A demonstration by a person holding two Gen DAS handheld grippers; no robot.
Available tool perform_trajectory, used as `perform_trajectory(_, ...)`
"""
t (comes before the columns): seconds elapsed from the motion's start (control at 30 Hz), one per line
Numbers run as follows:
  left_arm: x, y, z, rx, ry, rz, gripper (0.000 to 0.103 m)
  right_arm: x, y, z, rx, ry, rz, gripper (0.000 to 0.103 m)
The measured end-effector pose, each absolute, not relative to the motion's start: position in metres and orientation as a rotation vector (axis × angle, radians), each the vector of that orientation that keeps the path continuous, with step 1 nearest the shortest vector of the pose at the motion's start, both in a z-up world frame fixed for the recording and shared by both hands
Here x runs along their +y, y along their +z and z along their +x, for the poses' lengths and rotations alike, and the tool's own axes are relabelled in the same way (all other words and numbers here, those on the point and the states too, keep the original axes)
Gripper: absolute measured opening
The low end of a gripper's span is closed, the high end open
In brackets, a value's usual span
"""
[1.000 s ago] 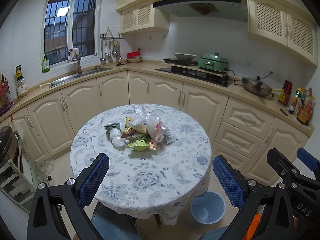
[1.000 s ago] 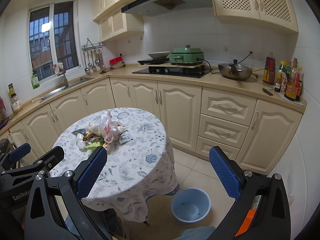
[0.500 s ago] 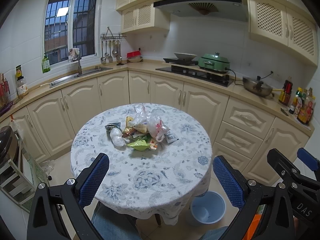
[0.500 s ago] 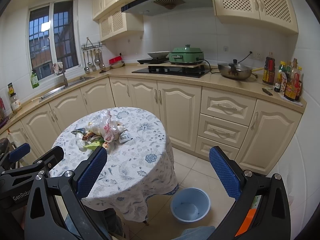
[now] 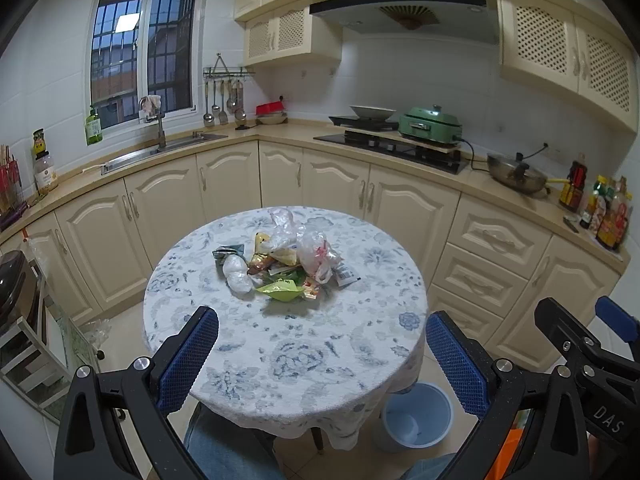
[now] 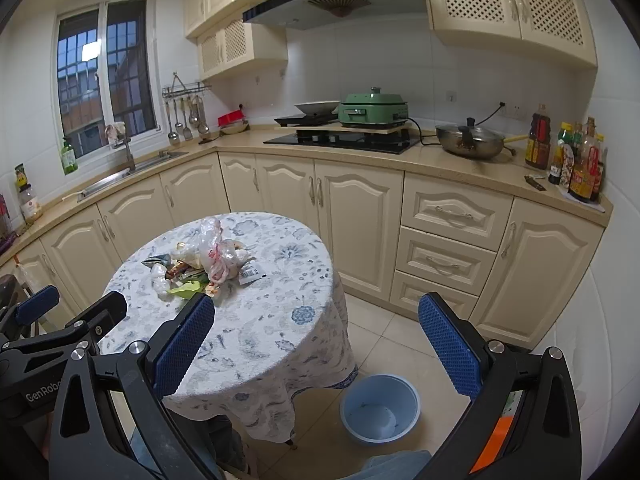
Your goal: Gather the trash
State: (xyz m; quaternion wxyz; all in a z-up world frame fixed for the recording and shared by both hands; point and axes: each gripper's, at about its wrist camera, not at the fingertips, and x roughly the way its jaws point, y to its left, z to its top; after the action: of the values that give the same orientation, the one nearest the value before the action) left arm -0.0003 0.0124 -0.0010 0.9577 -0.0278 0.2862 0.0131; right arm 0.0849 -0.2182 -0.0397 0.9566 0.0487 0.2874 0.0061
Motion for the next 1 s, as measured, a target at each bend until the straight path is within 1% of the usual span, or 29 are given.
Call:
perform_trajectory(0.53, 0.017, -0.002, 0.004, 0.59, 0.023, -0.063, 0.102, -0.215, -0.039, 0.087, 0.59, 0.016, 0.096, 0.103)
perform_trajectory(1.0, 0.04, -0.013, 0.03, 0.634, -0.017, -0.091, 0.102, -0.199, -0.044, 0.104, 0.627, 0.016, 0.088, 0.103)
